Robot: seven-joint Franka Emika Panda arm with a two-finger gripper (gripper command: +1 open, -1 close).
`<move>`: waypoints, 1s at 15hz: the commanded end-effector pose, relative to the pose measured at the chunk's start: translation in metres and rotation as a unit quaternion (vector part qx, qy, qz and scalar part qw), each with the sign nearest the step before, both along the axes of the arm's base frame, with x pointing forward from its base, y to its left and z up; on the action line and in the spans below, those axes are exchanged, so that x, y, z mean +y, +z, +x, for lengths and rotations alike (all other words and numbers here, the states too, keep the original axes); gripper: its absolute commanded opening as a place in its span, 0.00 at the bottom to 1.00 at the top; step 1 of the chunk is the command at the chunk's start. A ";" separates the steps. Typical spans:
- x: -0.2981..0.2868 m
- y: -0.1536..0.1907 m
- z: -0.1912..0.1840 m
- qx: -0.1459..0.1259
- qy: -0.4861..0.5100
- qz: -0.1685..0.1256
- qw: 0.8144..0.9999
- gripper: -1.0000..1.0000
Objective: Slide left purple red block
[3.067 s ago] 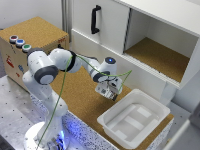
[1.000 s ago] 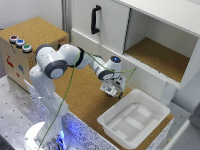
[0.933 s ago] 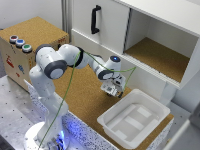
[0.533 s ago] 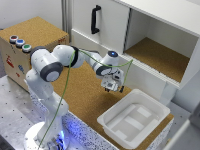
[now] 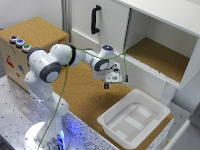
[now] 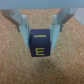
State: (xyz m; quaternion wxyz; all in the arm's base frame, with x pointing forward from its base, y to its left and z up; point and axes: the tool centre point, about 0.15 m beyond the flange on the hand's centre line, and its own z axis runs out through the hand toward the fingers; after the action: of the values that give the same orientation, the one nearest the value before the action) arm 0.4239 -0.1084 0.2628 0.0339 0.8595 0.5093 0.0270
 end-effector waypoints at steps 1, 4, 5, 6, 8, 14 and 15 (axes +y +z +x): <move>-0.010 -0.022 0.014 0.068 0.185 0.002 0.980 0.00; -0.011 -0.035 0.009 0.076 0.255 0.005 0.964 0.00; -0.008 -0.039 0.012 0.075 0.270 0.007 0.960 0.00; -0.005 -0.042 0.016 0.077 0.285 0.006 0.955 0.00; -0.002 -0.048 0.028 0.077 0.296 0.005 0.952 0.00; 0.004 -0.028 0.030 0.074 0.285 0.012 0.955 1.00; 0.003 -0.017 0.028 0.072 0.286 0.016 0.955 1.00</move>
State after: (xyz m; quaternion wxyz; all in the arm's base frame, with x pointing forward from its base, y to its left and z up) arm 0.4353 -0.1052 0.2253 0.0143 0.6855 0.7279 -0.0076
